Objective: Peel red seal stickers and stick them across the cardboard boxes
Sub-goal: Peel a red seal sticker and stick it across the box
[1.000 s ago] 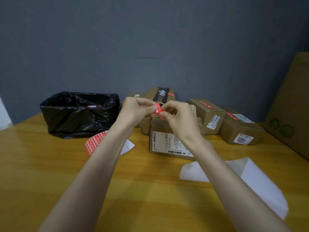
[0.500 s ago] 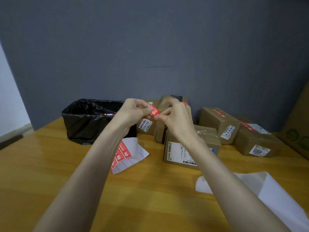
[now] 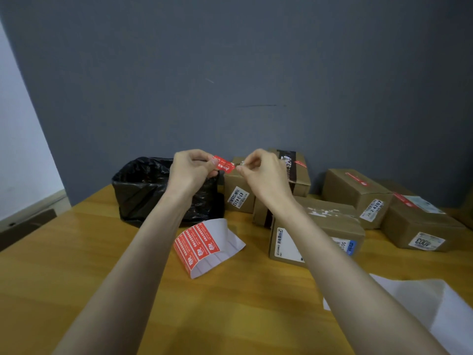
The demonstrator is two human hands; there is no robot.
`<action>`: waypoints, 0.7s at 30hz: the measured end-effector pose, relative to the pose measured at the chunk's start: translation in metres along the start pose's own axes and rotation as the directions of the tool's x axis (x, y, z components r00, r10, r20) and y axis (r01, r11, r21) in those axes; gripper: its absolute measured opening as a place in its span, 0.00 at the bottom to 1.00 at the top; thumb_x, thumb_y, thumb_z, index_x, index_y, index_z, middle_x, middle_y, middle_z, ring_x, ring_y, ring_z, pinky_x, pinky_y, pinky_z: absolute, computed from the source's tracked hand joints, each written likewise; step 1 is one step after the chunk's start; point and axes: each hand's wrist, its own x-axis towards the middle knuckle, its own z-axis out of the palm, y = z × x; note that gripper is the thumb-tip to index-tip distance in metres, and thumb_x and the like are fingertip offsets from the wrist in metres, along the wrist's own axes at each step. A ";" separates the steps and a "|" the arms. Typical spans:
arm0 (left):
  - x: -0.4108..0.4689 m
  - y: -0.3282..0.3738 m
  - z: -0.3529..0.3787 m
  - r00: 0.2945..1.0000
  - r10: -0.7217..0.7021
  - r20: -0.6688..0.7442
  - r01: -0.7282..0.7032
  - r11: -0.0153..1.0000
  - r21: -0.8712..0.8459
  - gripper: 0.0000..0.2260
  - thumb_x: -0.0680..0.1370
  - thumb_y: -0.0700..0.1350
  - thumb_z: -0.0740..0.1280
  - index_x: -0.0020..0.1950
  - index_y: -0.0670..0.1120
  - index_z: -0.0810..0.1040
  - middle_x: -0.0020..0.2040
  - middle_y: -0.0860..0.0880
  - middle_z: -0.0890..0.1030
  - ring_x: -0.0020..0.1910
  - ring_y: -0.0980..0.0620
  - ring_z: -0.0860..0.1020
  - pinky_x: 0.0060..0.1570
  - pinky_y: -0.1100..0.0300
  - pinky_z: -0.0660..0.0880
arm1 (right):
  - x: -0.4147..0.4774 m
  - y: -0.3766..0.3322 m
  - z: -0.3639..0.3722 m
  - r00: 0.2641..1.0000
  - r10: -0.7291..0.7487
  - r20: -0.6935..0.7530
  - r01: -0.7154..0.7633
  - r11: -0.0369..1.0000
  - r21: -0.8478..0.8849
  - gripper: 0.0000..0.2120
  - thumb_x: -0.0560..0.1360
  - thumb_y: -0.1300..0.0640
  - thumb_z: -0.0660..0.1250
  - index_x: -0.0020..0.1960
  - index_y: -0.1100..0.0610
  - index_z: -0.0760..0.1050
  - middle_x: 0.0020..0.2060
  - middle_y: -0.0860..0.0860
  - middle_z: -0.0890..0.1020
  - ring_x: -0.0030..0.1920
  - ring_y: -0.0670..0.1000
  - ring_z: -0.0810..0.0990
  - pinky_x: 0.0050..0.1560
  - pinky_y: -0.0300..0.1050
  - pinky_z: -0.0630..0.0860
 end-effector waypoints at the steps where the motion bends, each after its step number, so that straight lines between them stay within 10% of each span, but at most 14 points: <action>1: 0.002 0.000 -0.003 1.000 -0.012 0.002 0.012 1.000 -0.024 0.06 0.76 0.39 0.68 0.40 0.47 0.78 0.37 0.48 0.81 0.36 0.56 0.79 0.37 0.66 0.73 | 0.002 -0.002 0.003 1.000 -0.004 0.001 0.004 1.000 0.030 0.06 0.73 0.54 0.70 0.45 0.56 0.80 0.41 0.50 0.82 0.43 0.47 0.78 0.45 0.40 0.74; 16: 0.028 0.000 -0.031 0.997 -0.034 0.070 0.030 0.997 0.067 0.03 0.76 0.38 0.68 0.45 0.40 0.81 0.38 0.47 0.81 0.35 0.57 0.78 0.28 0.73 0.70 | 0.034 -0.033 0.041 0.992 0.002 0.130 -0.024 0.986 0.166 0.04 0.70 0.56 0.73 0.39 0.57 0.83 0.32 0.46 0.80 0.33 0.39 0.74 0.30 0.24 0.67; 21: 0.041 -0.009 -0.031 0.997 0.081 -0.003 -0.077 0.954 0.288 0.04 0.74 0.43 0.70 0.47 0.44 0.82 0.43 0.45 0.84 0.43 0.51 0.81 0.43 0.63 0.76 | 0.041 -0.035 0.058 0.987 0.073 0.145 -0.102 0.973 0.206 0.04 0.69 0.57 0.74 0.40 0.58 0.83 0.39 0.51 0.84 0.44 0.47 0.80 0.46 0.41 0.77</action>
